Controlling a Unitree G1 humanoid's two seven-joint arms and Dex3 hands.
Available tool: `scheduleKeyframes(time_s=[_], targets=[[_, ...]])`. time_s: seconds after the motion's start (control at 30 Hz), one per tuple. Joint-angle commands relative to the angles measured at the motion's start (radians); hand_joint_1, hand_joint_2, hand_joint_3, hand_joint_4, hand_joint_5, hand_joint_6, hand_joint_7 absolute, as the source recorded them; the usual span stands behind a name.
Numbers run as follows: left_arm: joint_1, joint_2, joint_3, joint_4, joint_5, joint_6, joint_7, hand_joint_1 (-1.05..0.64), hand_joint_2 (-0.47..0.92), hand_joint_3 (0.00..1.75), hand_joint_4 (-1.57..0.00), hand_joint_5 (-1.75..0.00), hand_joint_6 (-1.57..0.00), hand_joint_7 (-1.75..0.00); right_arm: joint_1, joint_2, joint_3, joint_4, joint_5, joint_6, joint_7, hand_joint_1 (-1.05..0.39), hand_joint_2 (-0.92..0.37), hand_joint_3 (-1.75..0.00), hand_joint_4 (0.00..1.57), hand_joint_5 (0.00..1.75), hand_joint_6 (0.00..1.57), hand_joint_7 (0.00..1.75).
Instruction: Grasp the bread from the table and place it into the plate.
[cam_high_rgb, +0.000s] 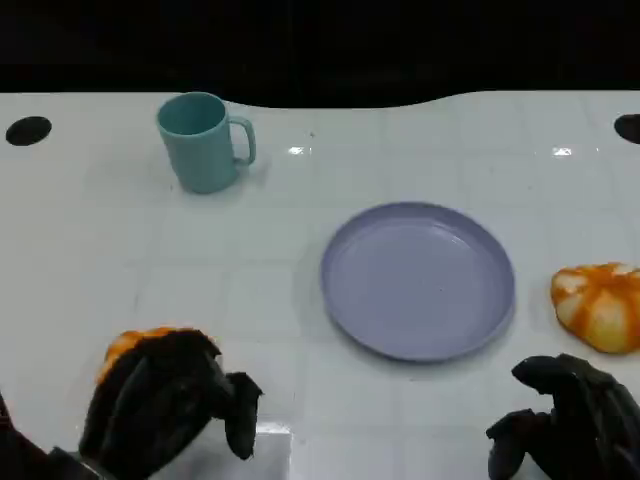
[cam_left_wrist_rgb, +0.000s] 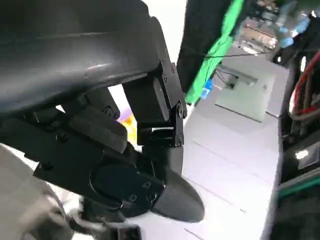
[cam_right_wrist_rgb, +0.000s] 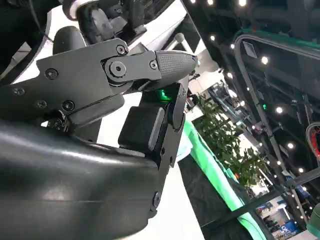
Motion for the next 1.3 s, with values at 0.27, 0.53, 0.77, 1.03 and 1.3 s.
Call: scheduleKeyframes(time_s=[0.27,0.53,0.77,1.03,1.3], targets=[[0.028,0.233,-0.043,-0.154,0.378,-0.24,0.121,-1.05,0.92,0.15,-0.41,-1.28,-0.24,-0.95,0.014,-0.002,0.006,-0.027,0.002,-0.007,-0.028,-0.59,-0.92,-0.35,1.57,0.63,1.57,0.27],[0.077,0.352,-0.057,-0.314,0.731,-0.279,0.318,-1.05,0.92,0.23,-0.02,-1.38,0.0,-0.79,0.019,-0.005,0.009,-0.032,0.002,-0.007,-0.03,-0.6,-0.92,-0.34,1.57,0.62,1.57,0.26],[0.107,0.404,-0.081,-0.399,0.993,-0.272,0.46,-1.03,0.92,0.25,0.0,-1.11,0.0,-0.51,0.025,-0.004,0.012,-0.044,0.005,0.0,-0.031,-0.59,-0.92,-0.33,1.57,0.61,1.57,0.25],[0.105,0.452,-0.176,-0.543,1.445,-0.049,0.414,-0.98,0.92,0.14,0.0,-0.61,0.0,-0.26,0.033,0.001,0.015,-0.053,0.0,-0.009,-0.037,-0.58,-0.92,-0.35,1.57,0.62,1.57,0.25],[0.028,0.452,-0.287,-0.43,1.603,0.04,0.472,-0.94,0.89,0.02,0.0,-0.88,0.0,-0.49,0.03,-0.008,0.012,-0.051,0.007,0.004,-0.033,-0.58,-0.92,-0.35,1.57,0.6,1.57,0.23]])
